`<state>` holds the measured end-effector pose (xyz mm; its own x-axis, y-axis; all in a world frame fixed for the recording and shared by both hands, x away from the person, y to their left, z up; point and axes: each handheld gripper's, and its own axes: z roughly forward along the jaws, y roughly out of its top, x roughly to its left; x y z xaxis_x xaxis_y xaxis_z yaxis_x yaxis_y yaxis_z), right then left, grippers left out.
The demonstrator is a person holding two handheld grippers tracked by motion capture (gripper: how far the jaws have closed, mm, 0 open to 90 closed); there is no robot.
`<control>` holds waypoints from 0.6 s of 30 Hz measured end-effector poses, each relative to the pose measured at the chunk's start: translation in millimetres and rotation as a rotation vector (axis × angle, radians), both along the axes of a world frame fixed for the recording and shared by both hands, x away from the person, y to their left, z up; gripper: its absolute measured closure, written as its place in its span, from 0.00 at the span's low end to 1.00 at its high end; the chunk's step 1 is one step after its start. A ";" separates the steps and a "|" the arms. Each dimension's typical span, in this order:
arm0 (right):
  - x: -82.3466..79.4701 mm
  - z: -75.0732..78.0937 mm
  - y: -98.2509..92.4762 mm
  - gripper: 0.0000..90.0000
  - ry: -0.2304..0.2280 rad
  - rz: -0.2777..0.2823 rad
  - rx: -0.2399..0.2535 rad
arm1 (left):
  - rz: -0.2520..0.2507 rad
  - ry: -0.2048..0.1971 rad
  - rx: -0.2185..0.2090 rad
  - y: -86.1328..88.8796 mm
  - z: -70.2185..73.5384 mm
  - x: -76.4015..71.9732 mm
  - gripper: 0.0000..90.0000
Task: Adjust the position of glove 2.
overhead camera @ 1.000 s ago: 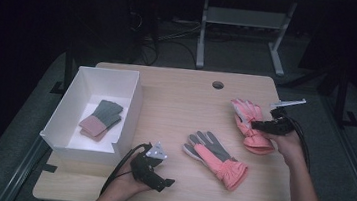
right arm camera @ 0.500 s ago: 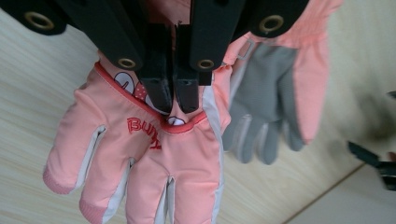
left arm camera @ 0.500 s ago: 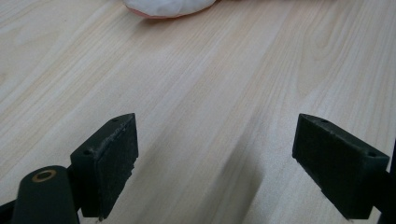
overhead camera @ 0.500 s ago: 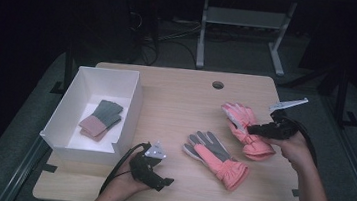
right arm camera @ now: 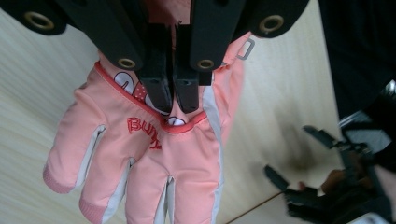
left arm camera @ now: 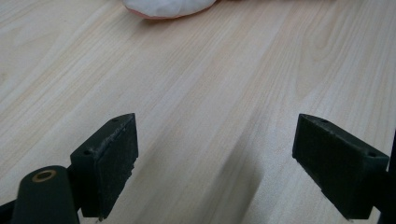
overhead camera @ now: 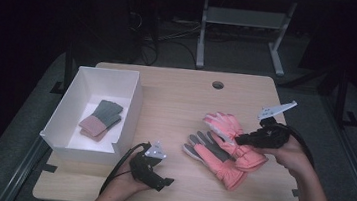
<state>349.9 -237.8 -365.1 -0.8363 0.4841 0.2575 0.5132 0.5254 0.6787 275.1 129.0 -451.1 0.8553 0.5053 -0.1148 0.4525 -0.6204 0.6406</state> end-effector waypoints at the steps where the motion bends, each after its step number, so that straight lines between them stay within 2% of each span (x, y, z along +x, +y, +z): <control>1: -0.9 0.2 3.9 0.97 -0.004 0.018 -0.001 | 0.000 0.000 -0.002 -0.1 -0.3 0.2 0.15; 4: -2.7 0.0 14.5 0.97 -0.002 0.070 -0.014 | -0.005 -0.002 0.009 0.7 -0.5 0.9 0.15; 7: -2.7 -1.4 23.2 0.97 -0.003 0.097 -0.034 | 0.001 -0.007 0.008 1.4 0.0 1.2 0.15; 15: -1.7 -8.7 36.4 0.97 0.017 0.130 -0.051 | -0.004 0.000 0.011 -0.2 -1.5 1.1 0.15; 18: -0.3 -12.3 39.9 0.97 0.026 0.132 -0.063 | -0.012 -0.003 0.024 0.9 -1.3 1.8 0.15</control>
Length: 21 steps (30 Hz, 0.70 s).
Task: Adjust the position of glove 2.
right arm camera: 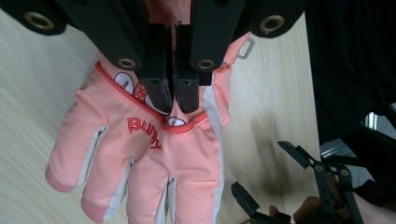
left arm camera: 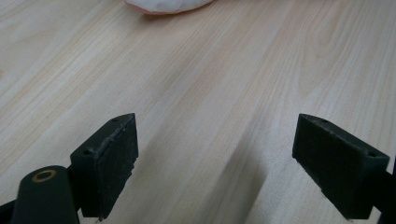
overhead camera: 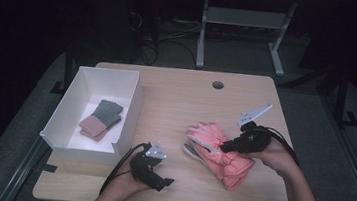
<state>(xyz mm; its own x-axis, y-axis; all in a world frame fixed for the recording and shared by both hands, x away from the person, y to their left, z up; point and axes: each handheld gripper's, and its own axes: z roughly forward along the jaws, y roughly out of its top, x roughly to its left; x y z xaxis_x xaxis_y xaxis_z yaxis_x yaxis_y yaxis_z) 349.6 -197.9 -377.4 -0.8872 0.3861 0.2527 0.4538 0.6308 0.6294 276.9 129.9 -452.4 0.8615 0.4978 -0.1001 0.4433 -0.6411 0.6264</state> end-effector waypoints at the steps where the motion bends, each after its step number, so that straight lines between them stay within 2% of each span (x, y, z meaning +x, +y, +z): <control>1: 0.3 -1.8 1.3 0.96 0.005 -0.001 -0.008 | 0.003 -0.001 -0.001 0.1 -0.1 0.0 0.15; 8: 3.6 -17.7 8.5 0.96 0.024 -0.011 -0.069 | 0.006 0.006 -0.006 -1.3 -0.6 -0.3 0.15; 12: 5.7 -27.3 11.6 0.95 0.036 -0.004 -0.077 | 0.011 0.020 -0.010 -1.3 -0.9 -0.6 0.15; 16: 6.3 -30.7 8.1 0.89 0.044 0.001 -0.045 | 0.014 0.020 -0.002 -0.4 -0.8 -0.5 0.15; 18: 4.3 -27.8 4.7 0.82 0.057 -0.021 -0.012 | 0.016 0.020 -0.006 -0.2 -0.5 -0.2 0.16; 20: 3.2 -23.6 0.5 0.74 0.028 -0.029 0.013 | 0.015 0.021 -0.007 0.3 0.1 0.5 0.16; 21: 1.1 -19.9 -1.2 0.72 0.022 -0.055 0.030 | 0.015 0.019 -0.006 0.3 0.1 0.9 0.16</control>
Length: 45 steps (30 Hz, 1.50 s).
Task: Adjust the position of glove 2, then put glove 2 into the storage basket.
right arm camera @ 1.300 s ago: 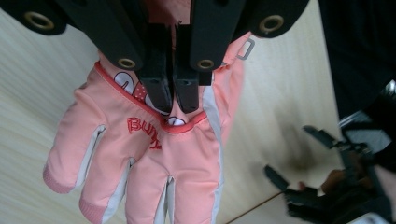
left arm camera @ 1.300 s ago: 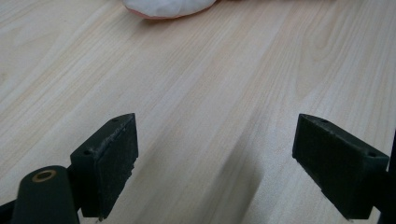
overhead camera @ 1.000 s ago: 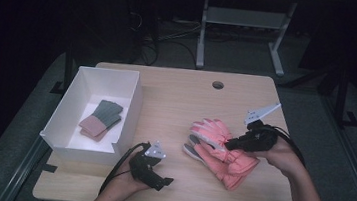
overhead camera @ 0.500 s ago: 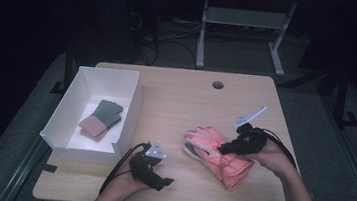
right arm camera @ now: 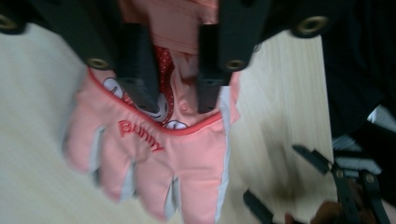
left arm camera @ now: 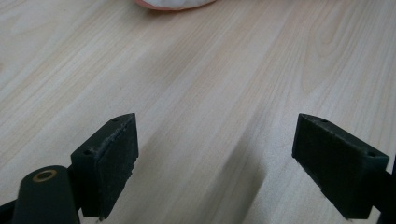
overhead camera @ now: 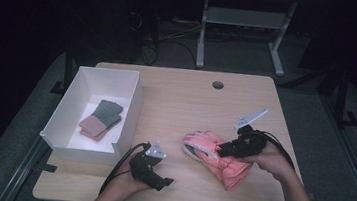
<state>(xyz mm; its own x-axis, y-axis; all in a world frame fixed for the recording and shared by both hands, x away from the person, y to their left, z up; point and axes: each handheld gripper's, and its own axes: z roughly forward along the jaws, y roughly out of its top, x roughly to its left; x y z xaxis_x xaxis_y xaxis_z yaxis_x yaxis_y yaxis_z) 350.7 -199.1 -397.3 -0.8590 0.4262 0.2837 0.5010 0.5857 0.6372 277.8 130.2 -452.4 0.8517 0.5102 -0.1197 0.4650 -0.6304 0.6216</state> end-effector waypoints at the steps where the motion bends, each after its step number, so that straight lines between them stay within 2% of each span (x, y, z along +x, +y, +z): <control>1: -0.3 3.7 -3.4 0.70 -0.009 -0.017 0.009 | -0.001 -0.001 0.001 -0.1 -0.1 0.1 0.16; 2: -0.6 5.6 -5.5 0.67 -0.024 -0.025 0.016 | -0.001 -0.002 0.003 -0.2 -0.4 0.0 0.16; 5: -2.3 14.5 -16.8 0.68 -0.057 -0.071 0.053 | -0.002 -0.004 0.006 -0.2 -0.6 -0.5 0.16; 7: -4.4 19.4 -24.8 0.76 -0.078 -0.112 0.064 | 0.001 -0.003 0.005 -0.2 -0.5 -0.8 0.16; 10: -8.3 21.6 -37.4 0.97 -0.124 -0.183 0.039 | 0.003 -0.006 0.001 -0.3 -0.2 -1.6 0.16; 11: -9.8 20.8 -41.3 1.00 -0.132 -0.204 0.026 | 0.002 -0.005 0.002 -0.4 -0.2 -1.6 0.16; 14: -14.8 13.9 -52.7 1.00 -0.143 -0.242 -0.002 | 0.003 0.003 0.003 -1.6 -1.2 -1.9 0.16; 20: -23.5 -4.2 -74.8 1.00 -0.139 -0.284 -0.011 | -0.007 -0.007 0.016 -0.3 0.6 -1.7 0.16; 23: -28.3 -15.0 -78.8 1.00 -0.131 -0.297 -0.029 | 0.012 0.023 -0.015 -1.2 1.0 -2.6 0.22; 25: -30.3 -21.0 -78.3 1.00 -0.126 -0.287 -0.041 | 0.001 0.029 -0.027 -1.9 1.9 -2.2 0.24; 29: -26.0 -29.7 -73.7 1.00 -0.123 -0.268 -0.064 | -0.012 0.048 -0.033 -5.4 3.6 -2.1 0.37; 30: -25.4 -32.1 -72.1 1.00 -0.119 -0.264 -0.068 | -0.003 0.055 -0.045 -7.7 3.5 -2.3 0.40; 32: -24.4 -36.0 -70.4 1.00 -0.108 -0.261 -0.083 | -0.011 0.080 -0.039 -11.2 5.1 -0.9 0.48; 34: -24.3 -37.8 -70.1 1.00 -0.103 -0.255 -0.084 | -0.018 0.070 -0.048 -17.1 7.6 -0.5 0.62; 36: -23.4 -38.9 -70.7 1.00 -0.108 -0.246 -0.089 | -0.026 0.083 -0.054 -23.2 11.8 3.8 0.77; 40: -21.8 -42.7 -70.9 1.00 -0.090 -0.252 -0.093 | -0.028 0.098 -0.078 -33.7 14.6 13.3 0.99; 43: -20.1 -46.1 -71.3 1.00 -0.090 -0.236 -0.098 | -0.037 0.102 -0.075 -44.6 14.6 20.0 1.00; 45: -19.8 -46.9 -70.7 1.00 -0.082 -0.232 -0.096 | -0.046 0.108 -0.091 -52.3 14.9 24.4 1.00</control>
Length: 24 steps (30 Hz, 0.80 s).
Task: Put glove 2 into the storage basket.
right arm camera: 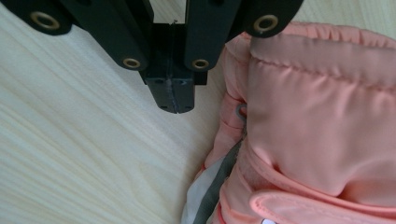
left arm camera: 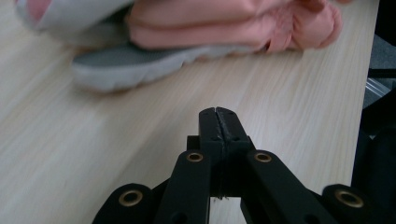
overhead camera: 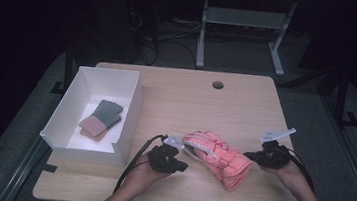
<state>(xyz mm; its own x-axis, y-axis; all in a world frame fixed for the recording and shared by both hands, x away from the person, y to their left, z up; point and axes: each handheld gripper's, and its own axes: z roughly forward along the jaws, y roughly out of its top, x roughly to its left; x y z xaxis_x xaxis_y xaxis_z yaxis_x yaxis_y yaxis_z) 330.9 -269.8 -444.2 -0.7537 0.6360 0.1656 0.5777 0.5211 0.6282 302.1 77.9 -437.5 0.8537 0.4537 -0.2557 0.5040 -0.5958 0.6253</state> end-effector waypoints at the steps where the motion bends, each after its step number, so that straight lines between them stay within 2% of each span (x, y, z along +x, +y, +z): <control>1: -0.4 0.0 0.5 1.00 0.006 -0.002 -0.001 | -0.010 0.006 -0.002 -4.6 -0.1 2.0 1.00; 6: -0.1 -2.7 1.7 1.00 0.023 0.021 -0.007 | -0.036 0.011 0.004 -27.2 -4.9 9.8 1.00; 9: -0.5 -4.5 3.6 1.00 0.035 0.042 -0.012 | -0.032 0.001 -0.002 -33.2 -9.3 13.3 1.00; 15: -8.4 -5.7 8.4 1.00 0.047 0.060 -0.005 | -0.006 -0.018 -0.021 -26.5 -8.3 21.2 1.00; 18: -21.3 -6.7 15.4 1.00 0.059 0.068 -0.011 | 0.009 -0.011 -0.033 -20.9 -8.0 25.1 1.00; 24: -44.2 -7.6 30.6 1.00 0.060 0.109 -0.013 | -0.001 -0.009 -0.036 -15.1 -7.6 28.1 1.00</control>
